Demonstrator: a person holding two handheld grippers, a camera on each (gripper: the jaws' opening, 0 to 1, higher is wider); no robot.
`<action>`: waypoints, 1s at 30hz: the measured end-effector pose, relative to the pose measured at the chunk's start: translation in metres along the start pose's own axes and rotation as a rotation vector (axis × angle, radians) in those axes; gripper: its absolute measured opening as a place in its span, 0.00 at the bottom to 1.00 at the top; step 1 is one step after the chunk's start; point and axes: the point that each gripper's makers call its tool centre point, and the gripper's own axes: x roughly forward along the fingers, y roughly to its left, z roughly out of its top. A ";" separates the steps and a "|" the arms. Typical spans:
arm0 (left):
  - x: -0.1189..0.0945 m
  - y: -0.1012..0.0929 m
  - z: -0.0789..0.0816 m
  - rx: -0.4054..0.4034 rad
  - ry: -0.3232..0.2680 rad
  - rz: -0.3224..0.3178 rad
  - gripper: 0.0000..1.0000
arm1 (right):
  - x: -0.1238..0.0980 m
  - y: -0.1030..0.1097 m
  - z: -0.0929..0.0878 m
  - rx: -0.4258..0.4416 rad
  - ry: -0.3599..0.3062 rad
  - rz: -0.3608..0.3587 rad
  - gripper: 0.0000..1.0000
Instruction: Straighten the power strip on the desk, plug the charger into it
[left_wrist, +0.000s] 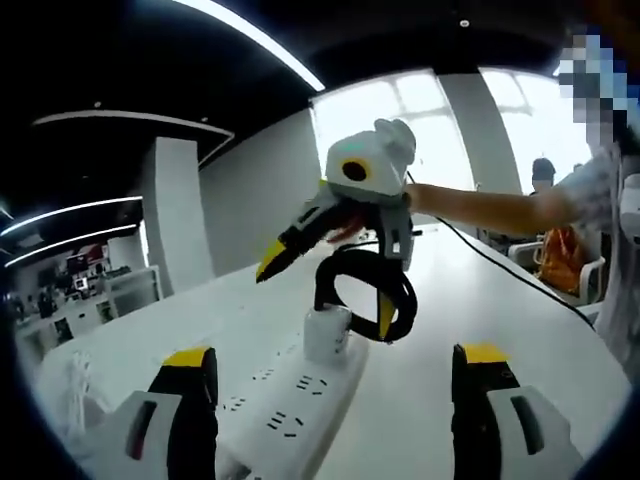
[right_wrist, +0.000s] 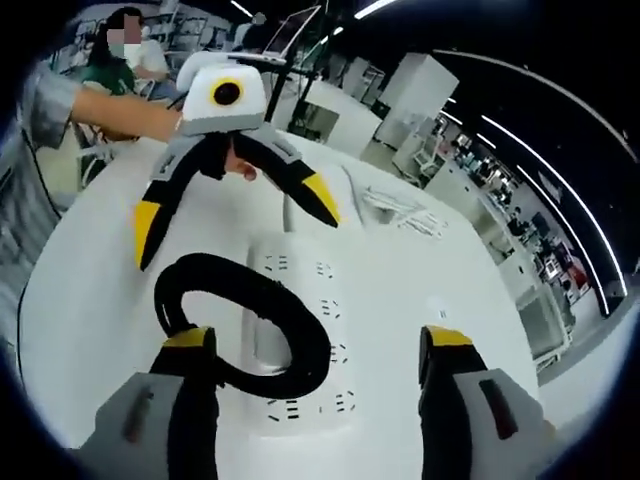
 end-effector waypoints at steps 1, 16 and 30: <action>0.000 0.000 -0.001 -0.003 0.003 0.002 0.99 | -0.001 -0.003 -0.001 0.001 0.000 -0.014 0.98; -0.006 0.012 0.006 -0.040 -0.021 0.063 0.99 | -0.037 -0.021 0.004 0.030 -0.120 -0.107 1.00; -0.017 0.009 0.002 -0.024 -0.007 0.080 0.99 | -0.086 -0.023 0.003 0.225 -0.386 -0.210 0.97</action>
